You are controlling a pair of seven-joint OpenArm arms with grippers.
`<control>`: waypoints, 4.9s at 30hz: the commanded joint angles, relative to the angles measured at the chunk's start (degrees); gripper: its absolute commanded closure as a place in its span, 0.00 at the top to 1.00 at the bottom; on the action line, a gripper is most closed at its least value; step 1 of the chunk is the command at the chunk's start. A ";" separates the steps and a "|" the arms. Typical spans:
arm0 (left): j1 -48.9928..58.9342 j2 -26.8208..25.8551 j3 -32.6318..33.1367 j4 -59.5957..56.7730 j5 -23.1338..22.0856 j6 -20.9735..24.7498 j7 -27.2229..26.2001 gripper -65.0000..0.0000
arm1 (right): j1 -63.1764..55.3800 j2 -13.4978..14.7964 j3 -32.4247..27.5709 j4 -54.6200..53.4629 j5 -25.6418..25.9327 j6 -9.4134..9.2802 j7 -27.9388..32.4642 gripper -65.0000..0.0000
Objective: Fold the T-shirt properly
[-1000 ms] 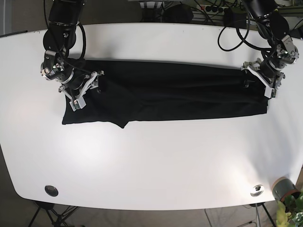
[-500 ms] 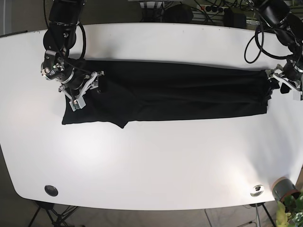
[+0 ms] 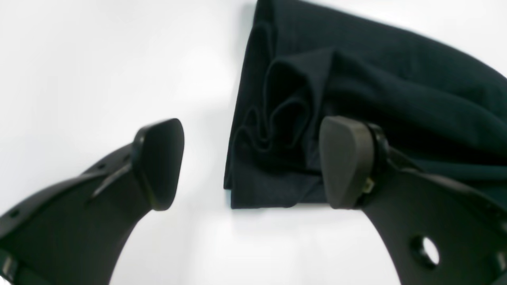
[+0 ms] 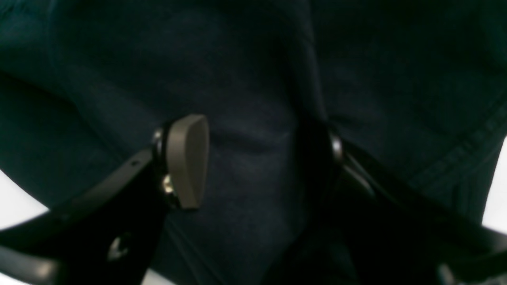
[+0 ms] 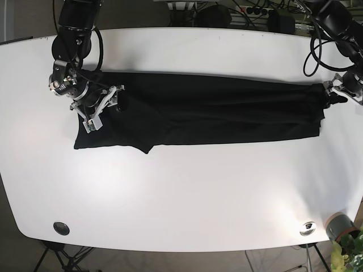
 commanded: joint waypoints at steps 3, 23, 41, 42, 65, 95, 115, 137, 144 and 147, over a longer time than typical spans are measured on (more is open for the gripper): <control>-1.77 -1.43 1.08 0.65 -1.39 -0.12 -1.39 0.78 | 0.26 0.50 0.14 0.27 -1.28 -0.55 -1.62 0.56; -1.94 -2.49 7.85 -5.24 -1.22 -0.12 -7.63 0.78 | 0.26 0.50 0.14 0.27 -1.19 -0.55 -1.62 0.56; -5.11 -2.66 12.15 -13.33 -1.13 -0.12 -10.71 0.78 | 0.35 0.41 0.32 0.36 -1.19 -0.55 -1.62 0.42; -5.11 -2.66 12.51 -13.33 -1.22 -0.12 -10.80 0.78 | 0.35 0.41 0.32 0.36 -1.19 -0.55 -1.62 0.40; -4.49 0.68 14.35 -4.72 15.22 -0.12 -17.30 0.00 | 0.26 -1.00 0.32 0.36 -1.19 -0.55 -1.62 0.35; 5.27 20.81 34.66 37.22 16.45 7.04 -9.22 0.00 | 0.26 -1.17 0.23 0.36 -1.19 -0.55 -1.62 0.35; 5.18 21.25 48.20 37.13 16.36 15.57 -9.22 0.42 | 0.35 -1.17 0.06 0.36 -1.19 -0.55 -1.62 0.35; 3.07 20.02 71.58 42.32 34.65 30.52 -14.40 0.63 | 0.35 -1.17 0.32 0.36 -1.19 -0.55 -1.62 0.35; 4.12 19.93 63.67 42.32 35.18 30.43 -15.19 0.63 | 0.35 -1.17 0.23 1.06 -1.02 -0.55 -1.62 0.35; 4.30 19.05 61.03 42.41 35.09 30.34 -15.19 0.63 | 0.26 -1.17 0.23 4.23 2.15 -0.55 -1.88 0.36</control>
